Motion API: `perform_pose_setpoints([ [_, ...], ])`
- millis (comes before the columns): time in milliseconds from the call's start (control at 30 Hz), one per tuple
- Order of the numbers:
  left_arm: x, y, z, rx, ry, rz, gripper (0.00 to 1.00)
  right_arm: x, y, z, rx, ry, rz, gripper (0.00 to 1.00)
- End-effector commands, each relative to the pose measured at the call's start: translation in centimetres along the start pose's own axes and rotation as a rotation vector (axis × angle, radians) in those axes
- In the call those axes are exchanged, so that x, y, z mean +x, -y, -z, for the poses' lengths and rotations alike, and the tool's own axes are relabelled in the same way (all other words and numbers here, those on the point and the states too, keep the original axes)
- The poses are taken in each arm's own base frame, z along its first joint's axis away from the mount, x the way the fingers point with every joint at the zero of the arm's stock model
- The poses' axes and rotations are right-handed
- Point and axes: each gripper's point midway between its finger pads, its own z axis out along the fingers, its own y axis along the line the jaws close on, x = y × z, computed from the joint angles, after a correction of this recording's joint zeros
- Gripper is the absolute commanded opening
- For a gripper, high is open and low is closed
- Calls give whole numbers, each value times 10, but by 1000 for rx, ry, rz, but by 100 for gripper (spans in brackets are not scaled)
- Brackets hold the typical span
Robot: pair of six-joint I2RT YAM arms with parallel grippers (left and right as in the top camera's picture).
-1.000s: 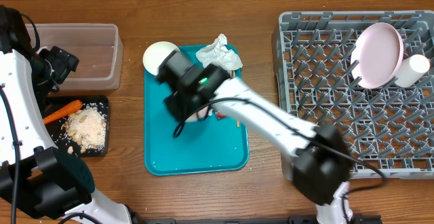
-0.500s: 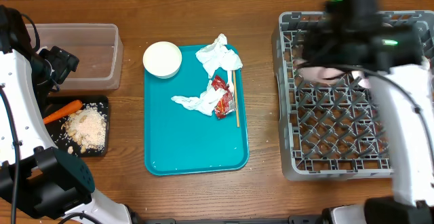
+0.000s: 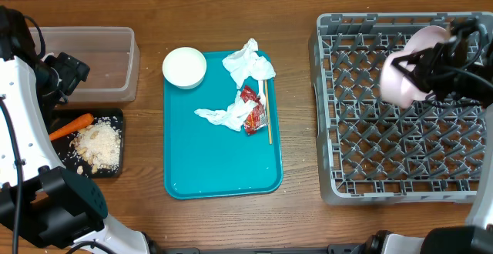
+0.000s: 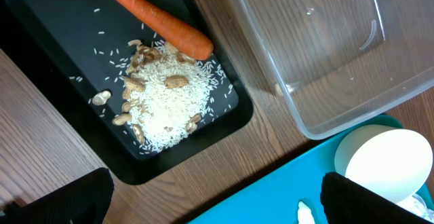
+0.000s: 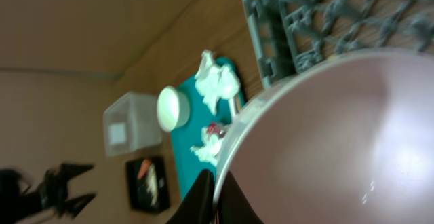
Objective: Sort waste into correct bins and load items into the dishwasher rack
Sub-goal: 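Carry the pink bowl right and place it in the rack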
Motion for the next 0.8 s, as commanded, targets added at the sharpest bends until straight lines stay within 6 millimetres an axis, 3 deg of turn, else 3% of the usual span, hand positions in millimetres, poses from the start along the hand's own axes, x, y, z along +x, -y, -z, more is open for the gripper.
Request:
perform_pose_setpoints([
  [0,0,4,11,22,26,10,100,14,-3,-9,-247,-46,10,4],
  [200,0,4,11,22,26,10,100,20,29,-21,-425,3,38,4],
  [433,0,4,11,22,26,9,100,24,67,-29,-391,61,35,4],
  [767,0,4,11,21,28,8,100,14,92,-16,-341,133,-7,5],
])
